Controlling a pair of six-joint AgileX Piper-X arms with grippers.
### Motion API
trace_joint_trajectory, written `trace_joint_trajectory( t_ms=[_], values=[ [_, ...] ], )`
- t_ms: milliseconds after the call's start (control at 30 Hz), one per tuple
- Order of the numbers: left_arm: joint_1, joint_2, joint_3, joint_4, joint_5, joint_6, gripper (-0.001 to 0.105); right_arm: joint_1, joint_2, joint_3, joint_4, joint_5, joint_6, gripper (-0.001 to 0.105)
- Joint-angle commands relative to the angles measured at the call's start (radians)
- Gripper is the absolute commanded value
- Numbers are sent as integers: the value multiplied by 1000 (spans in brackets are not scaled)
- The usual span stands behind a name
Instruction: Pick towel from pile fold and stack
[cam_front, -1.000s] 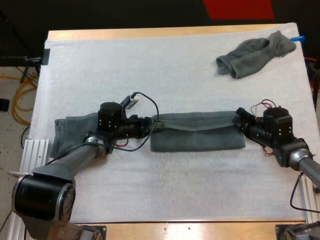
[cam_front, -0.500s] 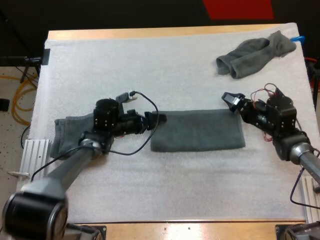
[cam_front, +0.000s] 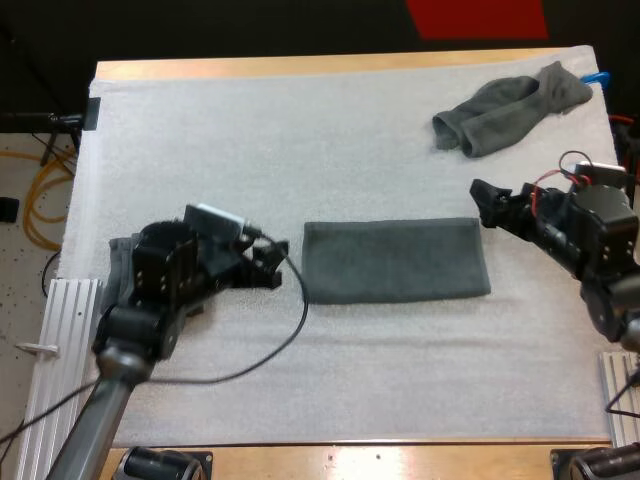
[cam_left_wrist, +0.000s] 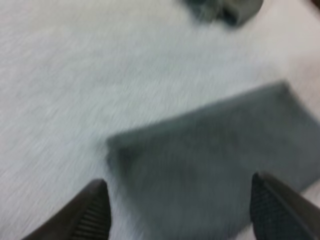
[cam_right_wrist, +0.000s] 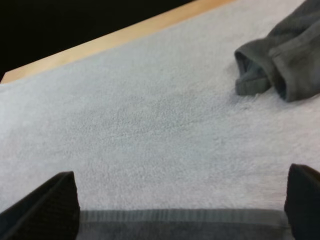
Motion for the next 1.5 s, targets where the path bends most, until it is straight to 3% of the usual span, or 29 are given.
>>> trace_joint_trajectory(
  t_ms=[0,167,467,567,700,800,1067,1267,1467],
  values=[
    [0,-62,-5,99,-29,32,59,-4,-45,-10,46,12,-33,80],
    [0,-225,-5,256,-30,45,71,-4,-148,-10,154,16,-42,80],
    [0,-448,-5,454,8,-7,71,-4,-288,-10,377,21,-42,80],
    [0,-470,-5,445,8,-7,71,-4,-292,-10,413,16,-42,80],
    [0,-467,-5,409,8,-2,71,-4,-273,-10,425,-9,57,80],
    [0,-461,-5,365,8,1,71,-4,-257,-10,423,-17,79,80],
    [0,-461,-5,216,23,1,71,-4,-222,-10,423,-15,43,80],
    [0,-461,-5,236,24,-9,71,-4,-138,-43,421,12,46,80],
    [0,-461,-5,242,24,-9,71,-4,4,-135,412,12,-19,80]
  ],
)
